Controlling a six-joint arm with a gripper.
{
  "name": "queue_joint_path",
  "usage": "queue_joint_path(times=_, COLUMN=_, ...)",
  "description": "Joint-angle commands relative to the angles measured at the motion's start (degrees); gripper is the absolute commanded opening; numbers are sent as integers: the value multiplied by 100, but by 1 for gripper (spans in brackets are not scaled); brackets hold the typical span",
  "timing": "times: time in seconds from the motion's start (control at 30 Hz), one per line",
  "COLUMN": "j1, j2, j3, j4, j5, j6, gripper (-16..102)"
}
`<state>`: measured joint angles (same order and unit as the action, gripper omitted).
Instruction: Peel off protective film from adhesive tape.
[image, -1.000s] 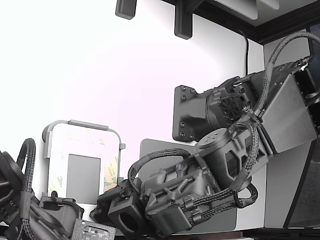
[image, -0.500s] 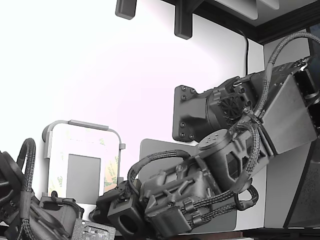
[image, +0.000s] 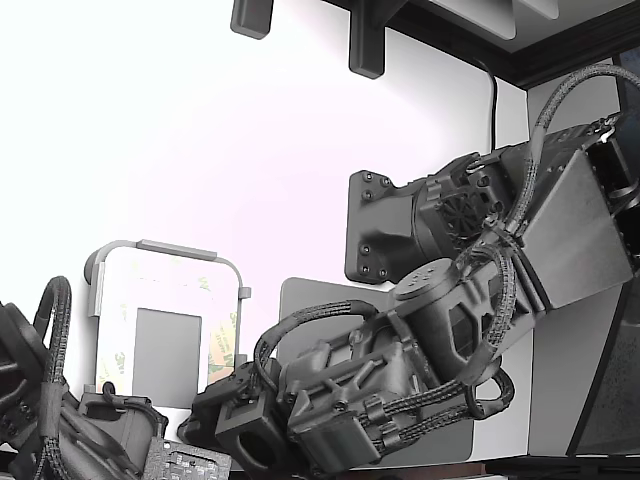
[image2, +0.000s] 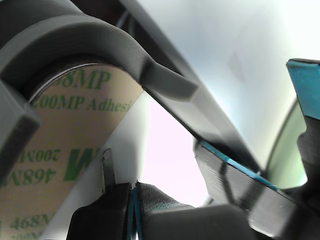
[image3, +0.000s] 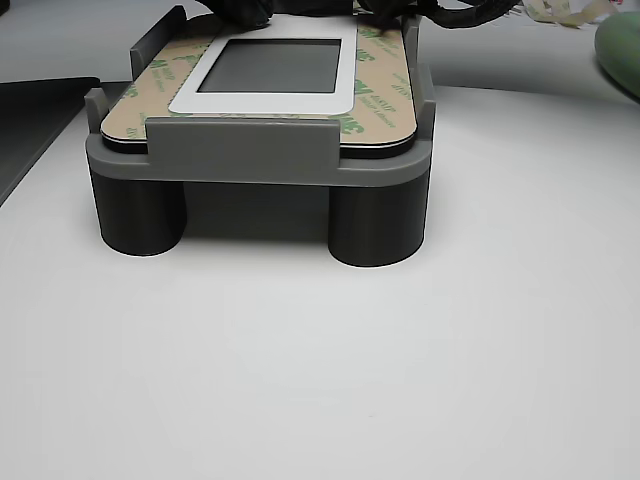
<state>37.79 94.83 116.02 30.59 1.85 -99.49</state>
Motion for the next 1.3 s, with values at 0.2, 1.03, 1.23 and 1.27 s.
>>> queue_joint_path(times=0.2, j1=-79, j2=132, j3=-62, j4=0, j5=-26, j6=70, gripper=-11)
queue_joint_path(times=1.03, j1=-35, j2=158, j3=-158, j4=97, j5=-9, j6=185, gripper=-11)
queue_joint_path(times=1.23, j1=-35, j2=158, j3=-167, j4=88, j5=-9, j6=185, gripper=-11)
queue_joint_path(times=1.27, j1=-35, j2=158, j3=-176, j4=88, j5=-9, j6=185, gripper=-11)
